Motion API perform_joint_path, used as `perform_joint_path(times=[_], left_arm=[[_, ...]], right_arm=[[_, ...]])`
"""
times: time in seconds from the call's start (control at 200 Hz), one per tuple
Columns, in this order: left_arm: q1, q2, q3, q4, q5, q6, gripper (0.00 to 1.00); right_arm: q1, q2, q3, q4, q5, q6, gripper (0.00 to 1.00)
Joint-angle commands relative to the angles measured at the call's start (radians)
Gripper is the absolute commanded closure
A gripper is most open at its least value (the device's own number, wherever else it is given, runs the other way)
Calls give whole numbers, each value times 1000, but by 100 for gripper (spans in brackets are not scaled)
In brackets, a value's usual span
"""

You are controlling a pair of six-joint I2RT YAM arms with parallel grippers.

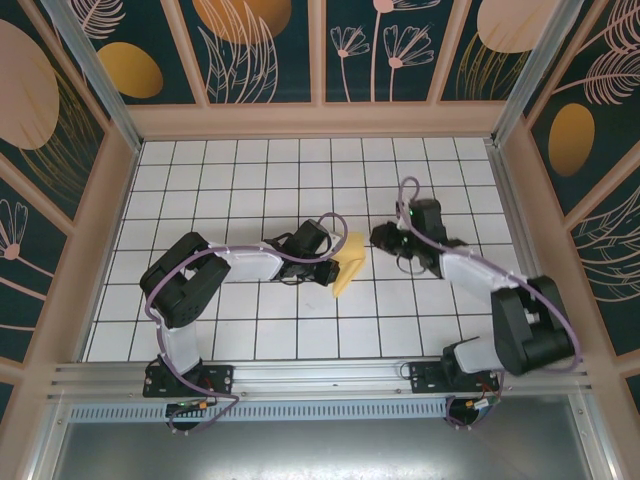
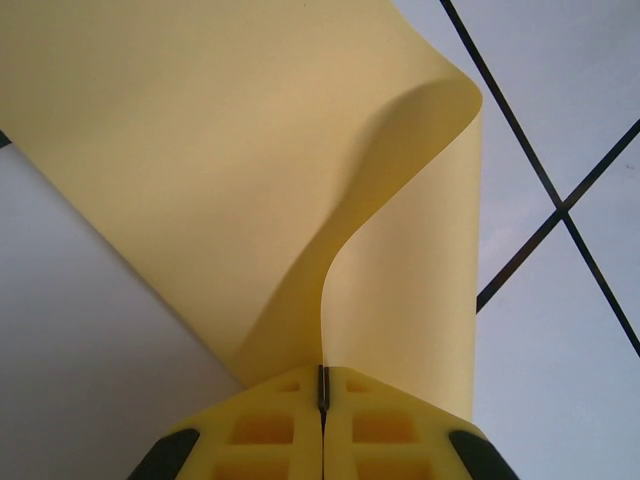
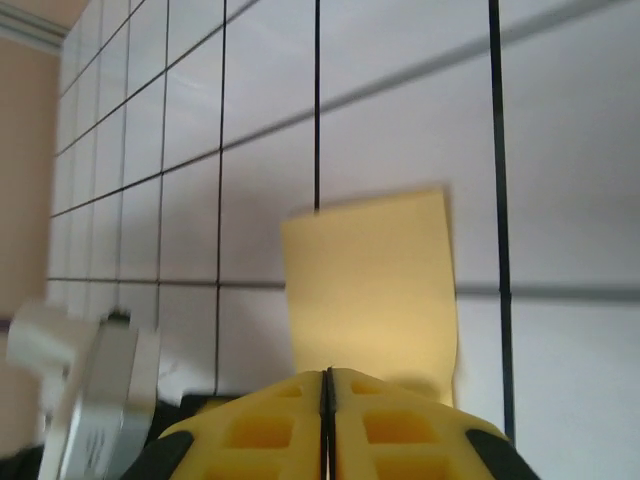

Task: Fold a paper plane with a square sheet of paper (pick it up from the middle)
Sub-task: Third fold the triangle at the center of the table.

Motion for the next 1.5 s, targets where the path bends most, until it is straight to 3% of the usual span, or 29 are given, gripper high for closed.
perform_joint_path(times=[0.0,0.295,0.64,1.496], left_arm=[[4,40,-14,-32,-13,7,92],[5,43,-14,-26,-9,2,92],[4,45,-14,-32,-17,3,93],[4,45,-16,-36,-16,6,94]], right_arm=[[36,-85,-147,219,-120,185,94],[258,-36,-241,359,-101,278,100],[314,126,-253,470,-162,310,100],[323,243,-223,497,-167,282,100]])
